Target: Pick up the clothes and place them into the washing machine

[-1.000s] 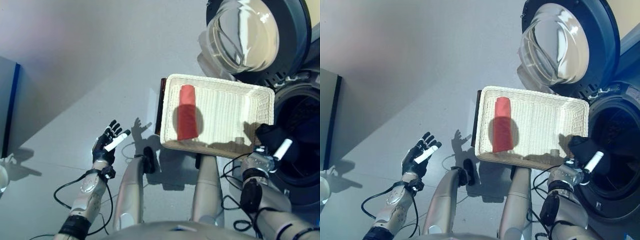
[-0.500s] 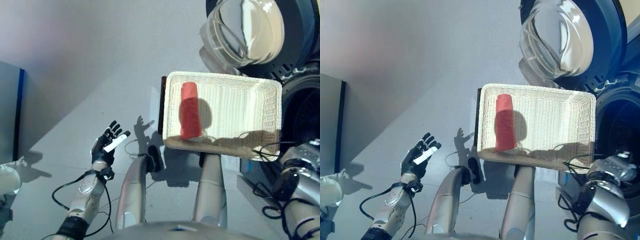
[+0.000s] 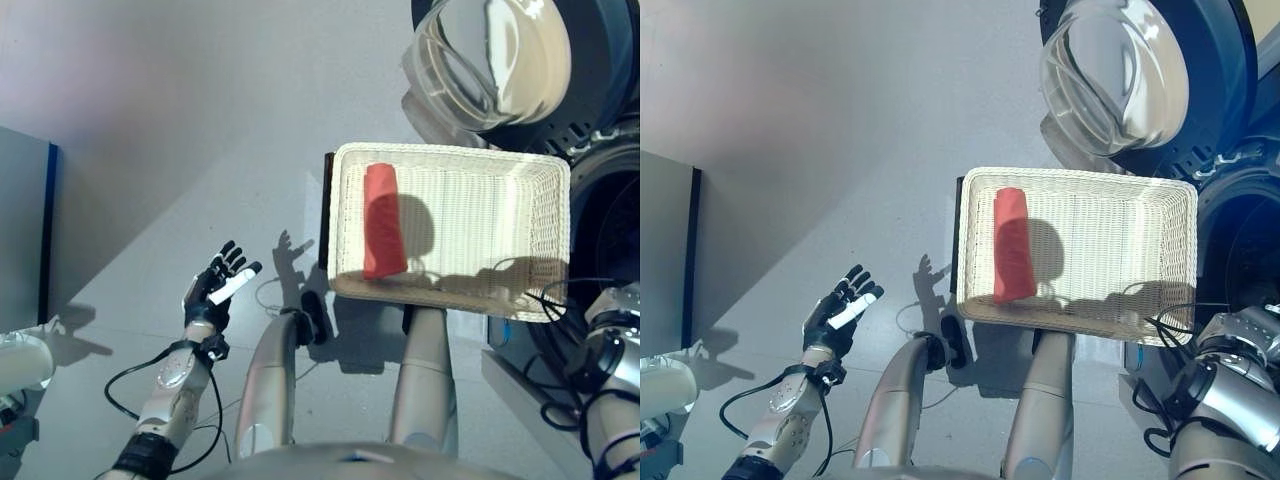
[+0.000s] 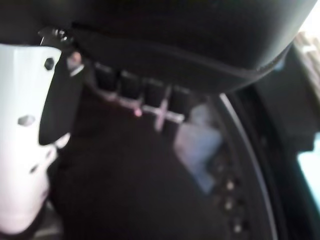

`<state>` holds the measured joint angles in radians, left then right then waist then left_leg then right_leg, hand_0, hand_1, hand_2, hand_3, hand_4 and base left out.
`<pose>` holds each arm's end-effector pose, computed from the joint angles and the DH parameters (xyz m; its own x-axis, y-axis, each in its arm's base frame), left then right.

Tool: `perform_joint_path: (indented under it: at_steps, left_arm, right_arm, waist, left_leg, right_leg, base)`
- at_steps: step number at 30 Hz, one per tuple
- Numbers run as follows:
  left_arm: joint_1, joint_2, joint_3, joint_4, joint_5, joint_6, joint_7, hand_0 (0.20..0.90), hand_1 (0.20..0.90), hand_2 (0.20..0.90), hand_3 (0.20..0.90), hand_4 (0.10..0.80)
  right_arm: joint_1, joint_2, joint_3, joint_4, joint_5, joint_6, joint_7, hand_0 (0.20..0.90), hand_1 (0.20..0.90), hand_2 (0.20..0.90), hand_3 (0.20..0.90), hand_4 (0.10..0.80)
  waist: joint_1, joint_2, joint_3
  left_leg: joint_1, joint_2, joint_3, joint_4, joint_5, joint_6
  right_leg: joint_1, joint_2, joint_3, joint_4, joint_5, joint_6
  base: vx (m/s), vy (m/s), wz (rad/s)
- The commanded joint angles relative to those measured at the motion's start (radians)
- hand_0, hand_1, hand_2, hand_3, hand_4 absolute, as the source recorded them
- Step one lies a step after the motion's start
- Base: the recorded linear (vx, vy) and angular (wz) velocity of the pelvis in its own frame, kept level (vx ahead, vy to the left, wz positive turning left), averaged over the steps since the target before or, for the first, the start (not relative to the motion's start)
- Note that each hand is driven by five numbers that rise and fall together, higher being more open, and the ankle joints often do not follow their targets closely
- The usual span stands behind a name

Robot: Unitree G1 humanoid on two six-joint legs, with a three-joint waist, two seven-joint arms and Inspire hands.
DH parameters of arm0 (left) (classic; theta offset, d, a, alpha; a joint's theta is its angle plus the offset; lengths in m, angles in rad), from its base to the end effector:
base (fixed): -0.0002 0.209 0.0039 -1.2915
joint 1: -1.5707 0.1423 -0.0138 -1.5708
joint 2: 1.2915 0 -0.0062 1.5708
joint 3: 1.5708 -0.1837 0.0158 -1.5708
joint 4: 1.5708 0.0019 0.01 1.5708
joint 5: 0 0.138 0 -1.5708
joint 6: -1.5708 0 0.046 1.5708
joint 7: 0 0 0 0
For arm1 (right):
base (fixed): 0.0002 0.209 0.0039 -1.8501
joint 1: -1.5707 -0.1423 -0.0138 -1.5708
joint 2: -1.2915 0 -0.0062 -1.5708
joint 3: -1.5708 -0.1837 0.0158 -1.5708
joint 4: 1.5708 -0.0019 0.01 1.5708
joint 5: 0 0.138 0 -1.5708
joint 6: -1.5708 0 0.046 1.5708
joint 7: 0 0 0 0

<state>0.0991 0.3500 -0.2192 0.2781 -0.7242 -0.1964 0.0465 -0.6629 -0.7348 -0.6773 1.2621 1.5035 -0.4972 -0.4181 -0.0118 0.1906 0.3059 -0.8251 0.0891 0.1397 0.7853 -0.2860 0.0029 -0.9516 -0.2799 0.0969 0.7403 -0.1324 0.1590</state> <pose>0.1661 0.2007 -0.0140 0.9652 0.0322 -0.2594 -0.1169 0.9407 -0.3183 0.2184 -0.4030 0.0952 0.1096 -0.8293 -0.5479 0.3798 -0.4745 0.7941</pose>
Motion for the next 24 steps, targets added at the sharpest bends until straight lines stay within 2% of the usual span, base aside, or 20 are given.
perform_joint_path:
  at_steps: [1,4,6,11,15,17,18,21,24]
  left_arm:
    - [0.029,0.05,0.023,-0.052,-0.011,-0.065,0.02,0.9,0.9,0.9,0.9,0.8]
    - [0.028,0.05,0.028,-0.05,-0.015,-0.067,0.02,0.9,0.9,0.9,0.9,0.8]
    - [0.03,0.051,0.035,-0.056,-0.024,-0.065,0.016,0.9,0.9,0.9,0.9,0.8]
    - [0.039,0.052,0.044,-0.053,-0.027,-0.068,0.013,0.9,0.9,0.9,0.9,0.8]
    - [0.056,0.054,0.065,-0.066,-0.017,-0.085,0.018,0.9,0.9,0.9,0.9,0.8]
    - [0.057,0.054,0.075,-0.06,-0.006,-0.092,0.027,0.9,0.9,0.9,0.9,0.8]
    - [0.059,0.053,0.077,-0.06,-0.005,-0.092,0.027,0.9,0.9,0.9,0.9,0.8]
    - [0.055,0.049,0.09,-0.054,0.023,-0.106,0.041,0.9,0.9,0.9,0.9,0.8]
    - [0.055,0.042,0.096,-0.056,0.047,-0.112,0.049,0.9,0.9,0.9,0.9,0.8]
  right_arm:
    - [0.052,-0.105,0.045,0.023,-0.067,-0.061,0.011,0.9,0.9,0.9,0.9,0.8]
    - [0.057,-0.08,0.045,0.024,-0.065,-0.058,0.011,0.9,0.9,0.9,0.9,0.8]
    - [0.078,-0.014,0.052,0.006,-0.059,-0.047,0.028,0.9,0.9,0.9,0.9,0.8]
    - [0.09,0.068,0.092,-0.034,-0.102,-0.037,0.037,0.9,0.9,0.9,0.9,0.8]
    - [0.137,0.223,0.245,-0.116,-0.306,0.009,0.029,0.9,0.9,0.9,0.9,0.8]
    - [0.153,0.309,0.372,-0.16,-0.474,0.046,0.008,0.9,0.9,0.9,0.9,0.8]
    - [0.154,0.314,0.374,-0.166,-0.481,0.047,0.0,0.9,0.9,0.9,0.9,0.8]
    - [0.177,0.394,0.517,-0.252,-0.682,0.085,-0.027,0.9,0.9,0.9,0.9,0.8]
    - [0.204,0.461,0.589,-0.328,-0.766,0.1,-0.033,0.9,0.9,0.9,0.9,0.8]
  waist:
    - [-0.015,-0.02,-0.052]
    - [-0.016,-0.024,-0.047]
    - [-0.017,-0.038,-0.039]
    - [-0.017,-0.056,-0.032]
    - [-0.011,-0.083,-0.016]
    - [-0.005,-0.096,-0.01]
    - [-0.008,-0.097,-0.01]
    - [-0.004,-0.112,-0.003]
    - [-0.005,-0.123,-0.003]
  left_leg:
    - [0.065,0.07,-0.106,-0.067,0.041,-0.111]
    - [0.066,0.07,-0.108,-0.067,0.042,-0.11]
    - [0.063,0.069,-0.112,-0.06,0.043,-0.107]
    - [0.062,0.064,-0.112,-0.064,0.047,-0.104]
    - [0.064,0.058,-0.113,-0.07,0.055,-0.097]
    - [0.065,0.054,-0.114,-0.068,0.059,-0.093]
    - [0.065,0.053,-0.114,-0.068,0.059,-0.093]
    - [0.068,0.052,-0.113,-0.065,0.062,-0.09]
    - [0.064,0.049,-0.114,-0.062,0.064,-0.086]
  right_leg:
    - [0.072,-0.018,0.001,-0.025,0.007,-0.027]
    - [0.083,-0.019,-0.007,-0.027,0.007,-0.025]
    - [0.095,-0.02,-0.014,-0.031,0.012,-0.025]
    - [0.111,-0.025,-0.023,-0.055,0.026,-0.023]
    - [0.127,-0.028,-0.024,-0.078,0.048,-0.021]
    - [0.134,-0.03,-0.023,-0.088,0.058,-0.024]
    - [0.135,-0.03,-0.023,-0.089,0.058,-0.024]
    - [0.144,-0.031,-0.025,-0.103,0.072,-0.025]
    - [0.148,-0.034,-0.028,-0.111,0.08,-0.024]
  base:
    - [0.0,0.0,0.0]
    - [0.0,0.0,0.0]
    - [-0.007,-0.007,0.02]
    - [-0.013,0.024,0.08]
    - [-0.007,0.007,0.01]
    - [-0.016,0.016,0.01]
    - [0.0,0.0,0.0]
    - [0.0,0.0,0.0]
    - [0.0,0.0,0.0]
